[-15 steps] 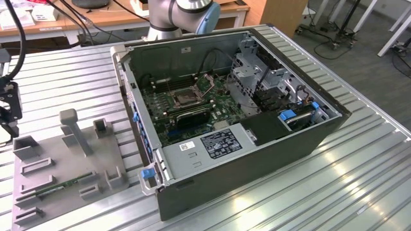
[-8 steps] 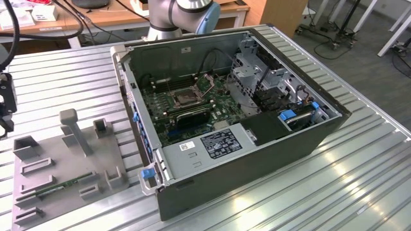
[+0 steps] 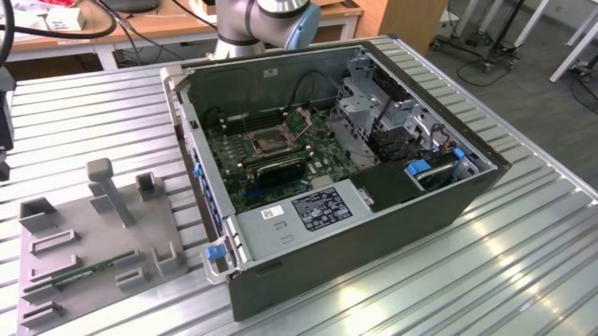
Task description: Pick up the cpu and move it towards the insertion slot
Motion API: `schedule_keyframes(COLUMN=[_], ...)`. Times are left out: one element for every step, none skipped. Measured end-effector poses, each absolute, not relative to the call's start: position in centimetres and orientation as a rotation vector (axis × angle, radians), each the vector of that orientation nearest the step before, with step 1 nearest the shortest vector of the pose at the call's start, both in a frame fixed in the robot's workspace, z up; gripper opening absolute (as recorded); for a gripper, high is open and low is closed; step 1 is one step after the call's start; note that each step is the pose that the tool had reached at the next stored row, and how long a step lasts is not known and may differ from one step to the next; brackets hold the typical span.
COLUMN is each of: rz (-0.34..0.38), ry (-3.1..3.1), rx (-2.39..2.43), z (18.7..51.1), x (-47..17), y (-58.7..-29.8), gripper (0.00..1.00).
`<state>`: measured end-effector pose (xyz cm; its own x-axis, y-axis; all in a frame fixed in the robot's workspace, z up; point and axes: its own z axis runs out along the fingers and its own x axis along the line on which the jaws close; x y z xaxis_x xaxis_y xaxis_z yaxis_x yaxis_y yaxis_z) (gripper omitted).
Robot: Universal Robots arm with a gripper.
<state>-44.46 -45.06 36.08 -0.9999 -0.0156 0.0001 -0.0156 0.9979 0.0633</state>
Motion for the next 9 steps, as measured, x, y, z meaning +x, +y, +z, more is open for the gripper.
schedule_keyframes(rz=[-0.1,-0.1,-0.1,-0.099,-0.099,-0.099,-0.1,-0.1,-0.1], ry=[-3.139,-3.139,-3.139,-3.139,-3.139,-3.139,-3.139,-3.14,-3.14], rx=[0.025,0.025,0.025,0.025,0.025,0.025,0.025,0.025,0.025], z=[36.3,36.53,36.73,36.9,37.06,37.18,37.26,37.29,37.29], x=[-44.46,-44.46,-44.46,-44.46,-44.46,-44.46,-44.46,-44.46,-44.46], y=[-45.06,-45.06,-45.06,-45.06,-45.06,-45.06,-45.06,-45.07,-45.07], gripper=[0.54,0.54,0.54,0.54,0.54,0.54,0.54,0.54,0.54])
